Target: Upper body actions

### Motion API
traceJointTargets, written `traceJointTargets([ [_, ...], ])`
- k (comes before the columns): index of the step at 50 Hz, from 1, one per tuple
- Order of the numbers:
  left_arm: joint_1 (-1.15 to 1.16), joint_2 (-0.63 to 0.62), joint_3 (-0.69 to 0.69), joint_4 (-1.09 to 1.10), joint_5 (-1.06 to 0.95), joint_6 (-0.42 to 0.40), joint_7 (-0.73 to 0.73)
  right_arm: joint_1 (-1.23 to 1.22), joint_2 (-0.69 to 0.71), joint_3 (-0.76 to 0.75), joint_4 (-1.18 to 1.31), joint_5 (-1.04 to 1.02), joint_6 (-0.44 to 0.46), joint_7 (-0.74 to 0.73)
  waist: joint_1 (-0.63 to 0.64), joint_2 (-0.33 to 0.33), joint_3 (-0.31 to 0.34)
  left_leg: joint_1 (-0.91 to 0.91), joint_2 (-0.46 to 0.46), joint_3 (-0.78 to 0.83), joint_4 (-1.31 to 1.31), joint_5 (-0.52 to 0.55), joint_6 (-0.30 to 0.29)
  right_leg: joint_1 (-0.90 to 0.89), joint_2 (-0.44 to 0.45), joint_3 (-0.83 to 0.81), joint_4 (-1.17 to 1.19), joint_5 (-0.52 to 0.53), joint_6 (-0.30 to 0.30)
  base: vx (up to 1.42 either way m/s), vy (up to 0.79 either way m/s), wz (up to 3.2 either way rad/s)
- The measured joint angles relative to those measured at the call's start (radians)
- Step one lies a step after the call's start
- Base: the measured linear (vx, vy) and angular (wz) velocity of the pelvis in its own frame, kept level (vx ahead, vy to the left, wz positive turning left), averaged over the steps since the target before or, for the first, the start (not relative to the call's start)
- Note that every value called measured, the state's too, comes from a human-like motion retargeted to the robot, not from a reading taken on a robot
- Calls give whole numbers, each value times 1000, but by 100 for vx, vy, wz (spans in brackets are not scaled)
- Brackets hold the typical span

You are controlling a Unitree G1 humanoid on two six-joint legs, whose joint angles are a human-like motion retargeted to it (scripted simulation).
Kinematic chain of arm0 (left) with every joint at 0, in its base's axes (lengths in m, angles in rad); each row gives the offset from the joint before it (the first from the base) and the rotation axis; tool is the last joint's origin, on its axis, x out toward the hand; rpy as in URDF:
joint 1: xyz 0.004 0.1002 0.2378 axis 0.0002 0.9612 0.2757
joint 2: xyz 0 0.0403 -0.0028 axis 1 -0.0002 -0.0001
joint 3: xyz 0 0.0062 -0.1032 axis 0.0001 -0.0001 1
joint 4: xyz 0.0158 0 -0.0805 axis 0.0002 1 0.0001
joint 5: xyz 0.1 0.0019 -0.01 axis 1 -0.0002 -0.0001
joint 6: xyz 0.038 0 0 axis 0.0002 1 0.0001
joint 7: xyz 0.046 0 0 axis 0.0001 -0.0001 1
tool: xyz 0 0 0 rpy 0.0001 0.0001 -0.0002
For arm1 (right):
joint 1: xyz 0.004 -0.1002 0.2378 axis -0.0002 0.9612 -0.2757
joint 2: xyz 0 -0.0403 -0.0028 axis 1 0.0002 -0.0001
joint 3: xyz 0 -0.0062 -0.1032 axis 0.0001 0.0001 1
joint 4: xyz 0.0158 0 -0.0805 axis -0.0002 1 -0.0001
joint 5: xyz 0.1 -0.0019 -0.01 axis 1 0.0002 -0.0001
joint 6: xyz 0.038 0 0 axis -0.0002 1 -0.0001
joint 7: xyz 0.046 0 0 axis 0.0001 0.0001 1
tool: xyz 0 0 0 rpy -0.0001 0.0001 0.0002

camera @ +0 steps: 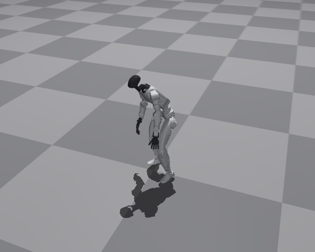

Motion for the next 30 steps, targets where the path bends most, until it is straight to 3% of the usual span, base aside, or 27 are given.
traceJointTargets([
  [5,238,-88,32,135,-163,96,-28,189,62,-77,236,6,205,-125,-79,-41,-41,313,-170,77,-373,138,-2,274,-94,-16,-307,114,69,19,-4,90],
  [10,512,-127,101,211,-202,89,34,380,75,-113,421,33,322,56,-149,-104,-152,557,-304,90,-659,228,-13,473,-158,-53,-501,167,105,39,-3,52],
  [14,678,-121,191,254,-118,79,91,536,87,-157,447,-25,358,213,-188,-125,-254,662,-360,85,-776,256,-8,582,-164,-137,-603,183,122,43,-6,26],
  [18,772,-121,274,291,-52,123,75,644,120,-254,441,-44,373,198,-168,-137,-334,701,-383,84,-818,266,-10,593,-173,-114,-576,148,111,31,-8,12],
  [25,835,-161,388,290,-221,180,-133,667,143,-263,378,46,351,202,-211,-133,-360,755,-390,72,-826,263,-4,665,-154,-151,-591,132,102,12,-4,9],
  [30,800,-169,373,223,-211,142,-14,619,160,-203,292,43,315,170,-209,-133,-368,757,-385,78,-816,256,-7,665,-151,-144,-589,130,98,1,-1,-6],
])
